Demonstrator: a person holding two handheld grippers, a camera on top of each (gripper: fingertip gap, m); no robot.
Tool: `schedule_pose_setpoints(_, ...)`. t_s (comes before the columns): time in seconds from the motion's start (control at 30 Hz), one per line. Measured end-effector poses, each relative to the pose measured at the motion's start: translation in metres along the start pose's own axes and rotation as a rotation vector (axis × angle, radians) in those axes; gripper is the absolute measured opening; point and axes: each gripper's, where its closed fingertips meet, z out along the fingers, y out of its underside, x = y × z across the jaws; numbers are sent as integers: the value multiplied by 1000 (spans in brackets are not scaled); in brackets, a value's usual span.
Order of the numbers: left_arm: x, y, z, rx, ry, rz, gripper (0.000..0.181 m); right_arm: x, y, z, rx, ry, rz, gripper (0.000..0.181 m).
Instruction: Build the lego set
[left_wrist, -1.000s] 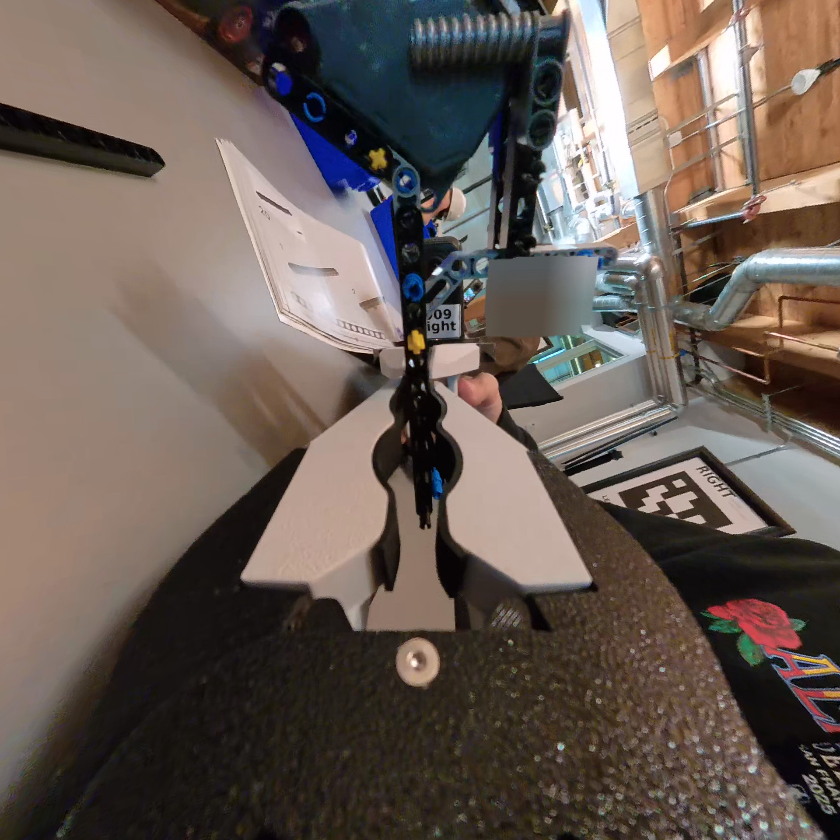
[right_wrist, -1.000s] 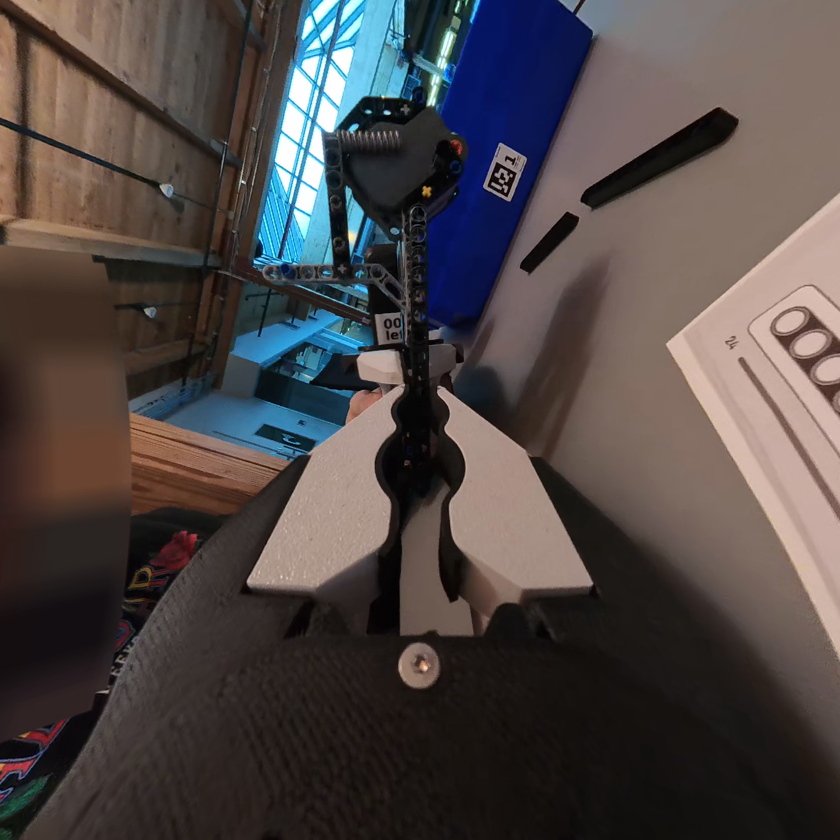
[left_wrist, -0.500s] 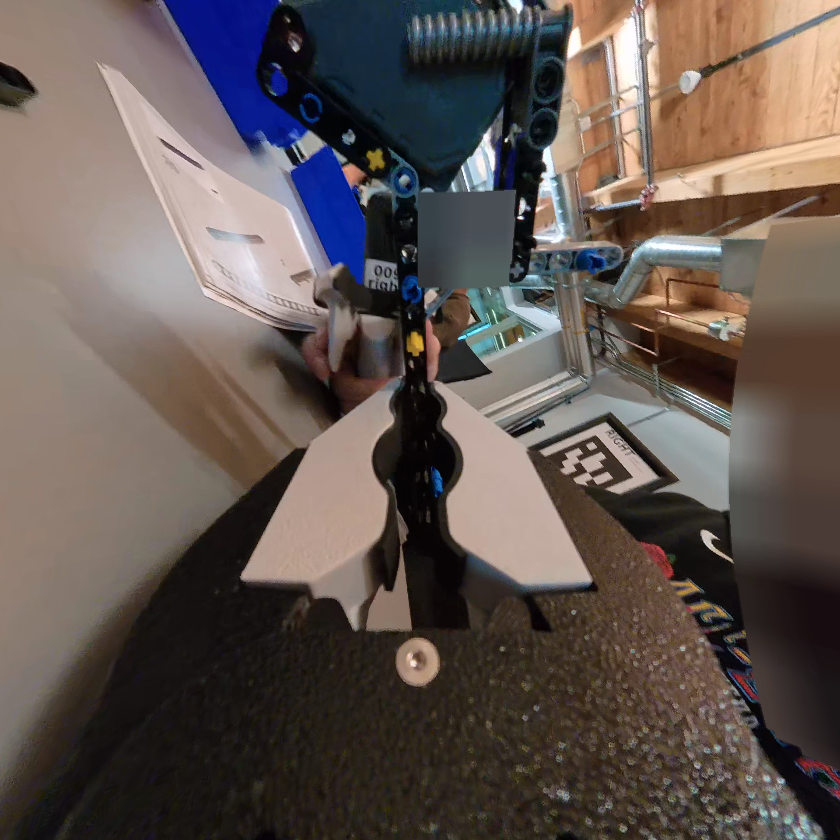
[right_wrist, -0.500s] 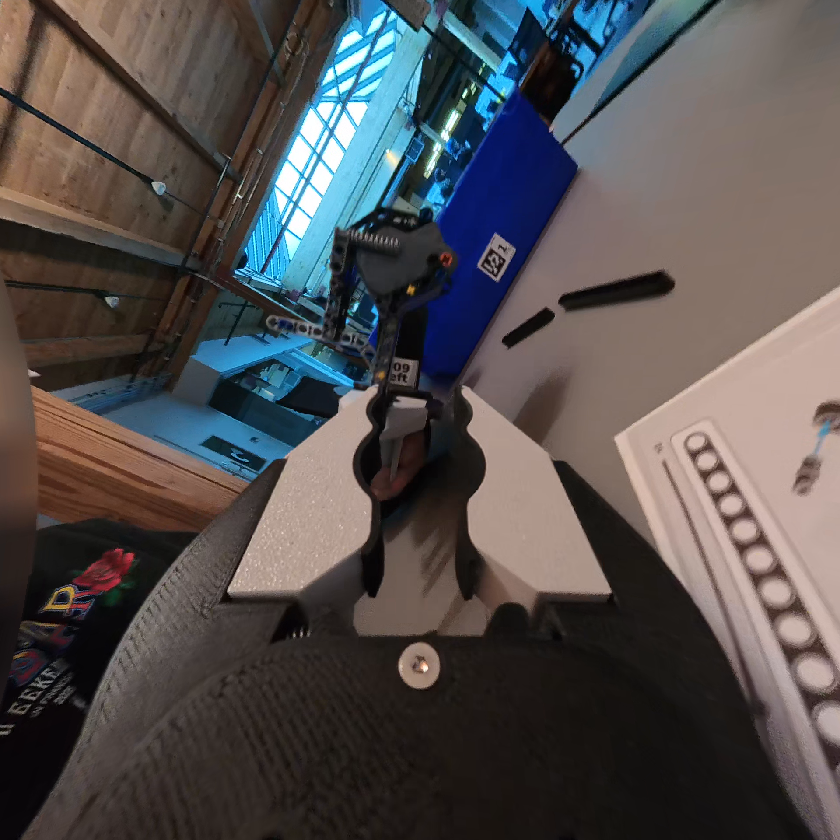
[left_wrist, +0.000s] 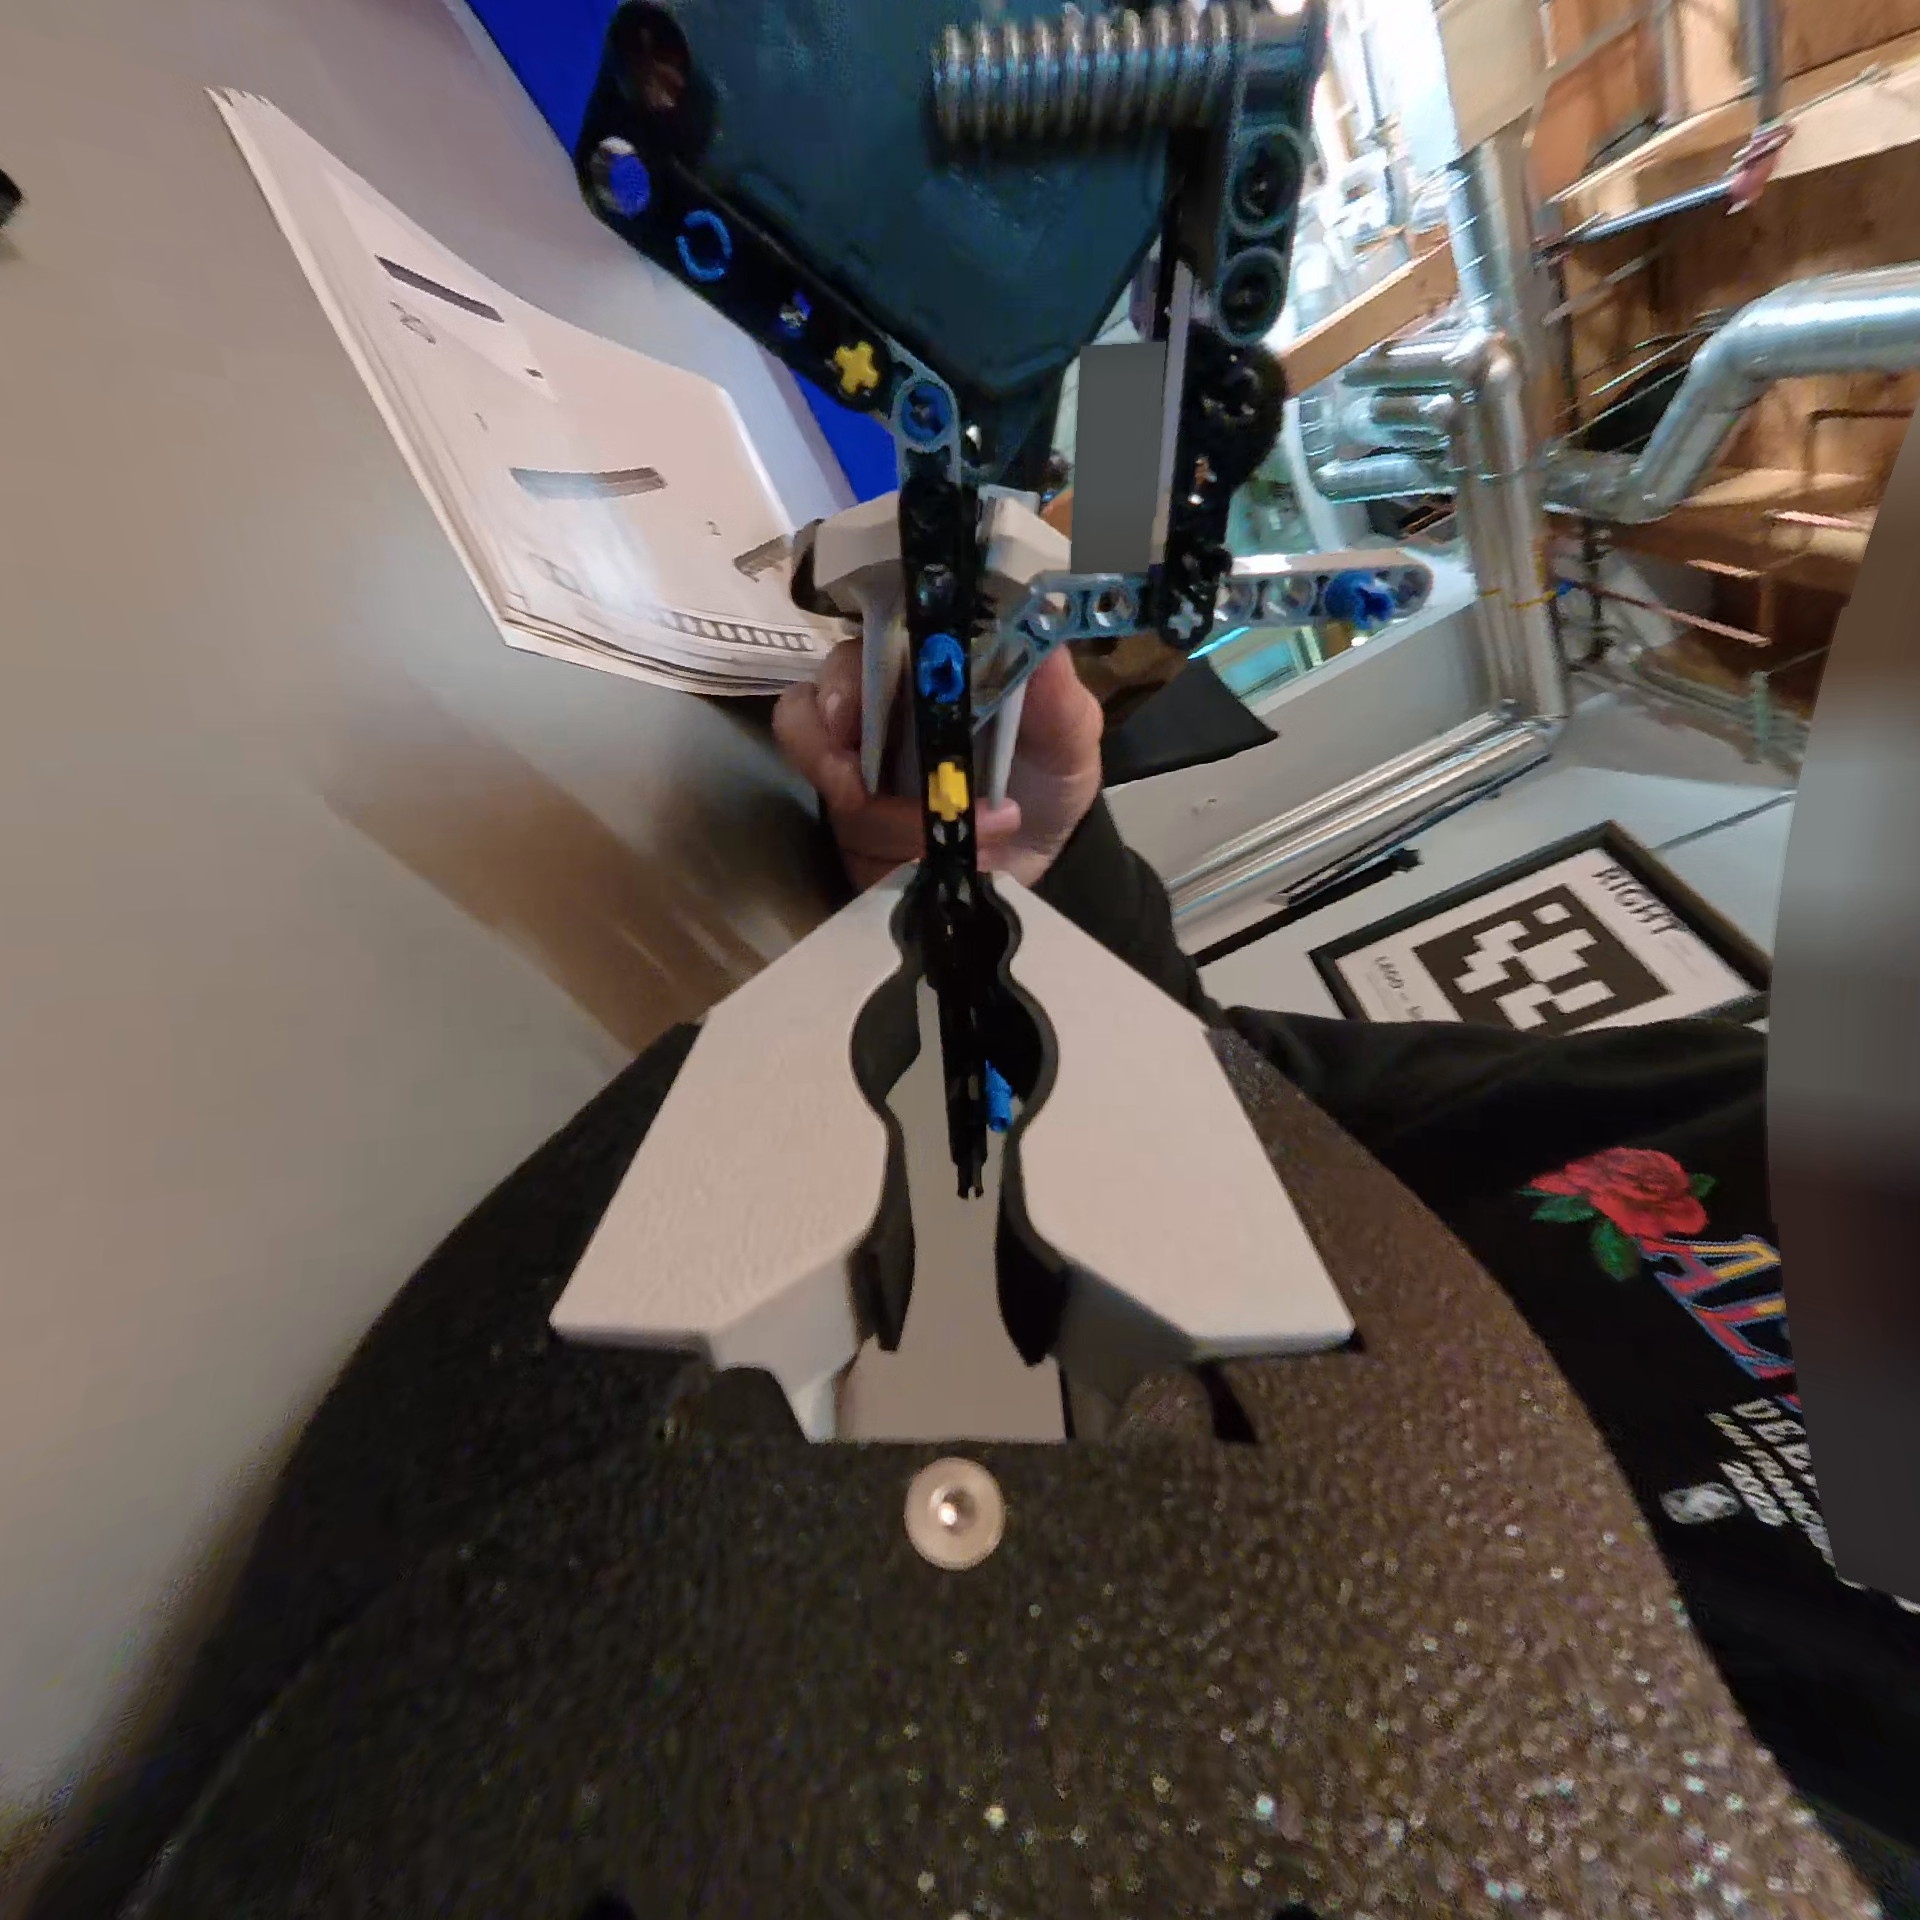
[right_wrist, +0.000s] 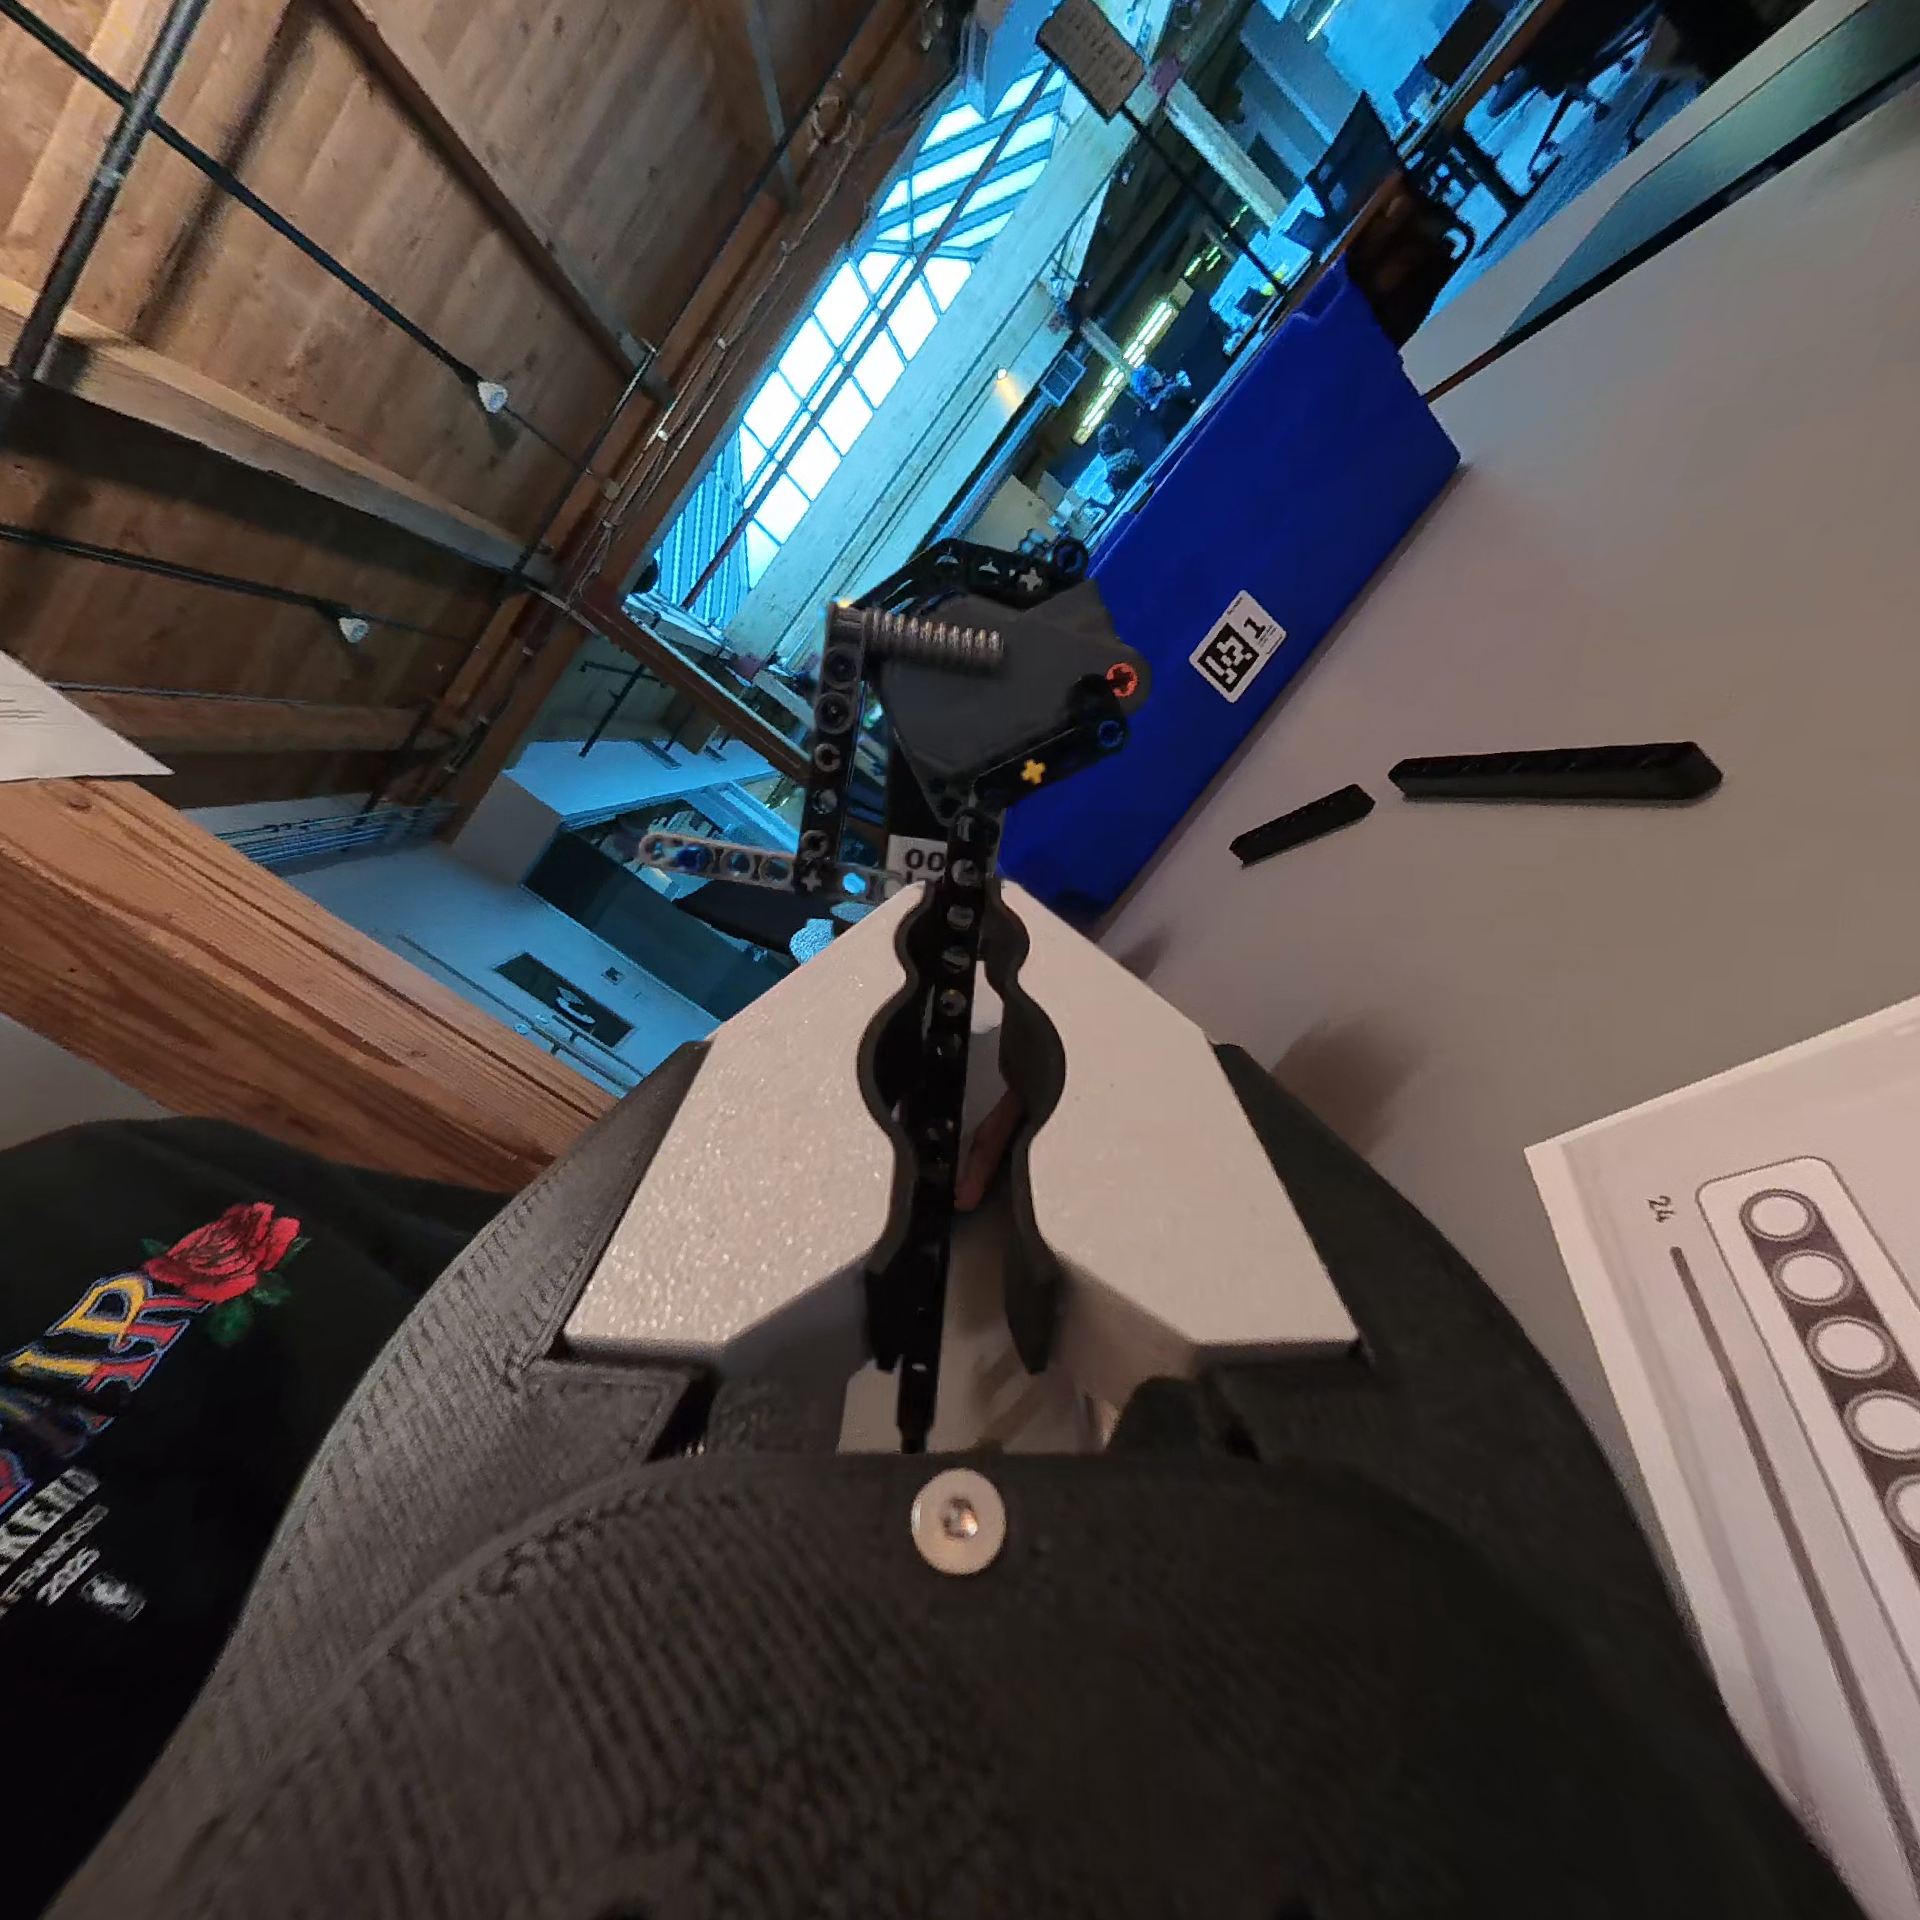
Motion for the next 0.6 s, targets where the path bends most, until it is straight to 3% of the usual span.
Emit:
schedule_pose_setpoints(0.2, -3, -2, 2, 12, -27, 10, 5, 2, -3, -2, 45, -3, 74, 5)
schedule_pose_setpoints(0.3, -5, -8, -1, 51, -41, 12, 5, -2, 4, -8, 6, -9, 77, 31)
schedule_pose_setpoints(0.6, 1, -15, -5, 101, -2, 44, 5, -7, 39, -21, -177, 80, -57, 9)
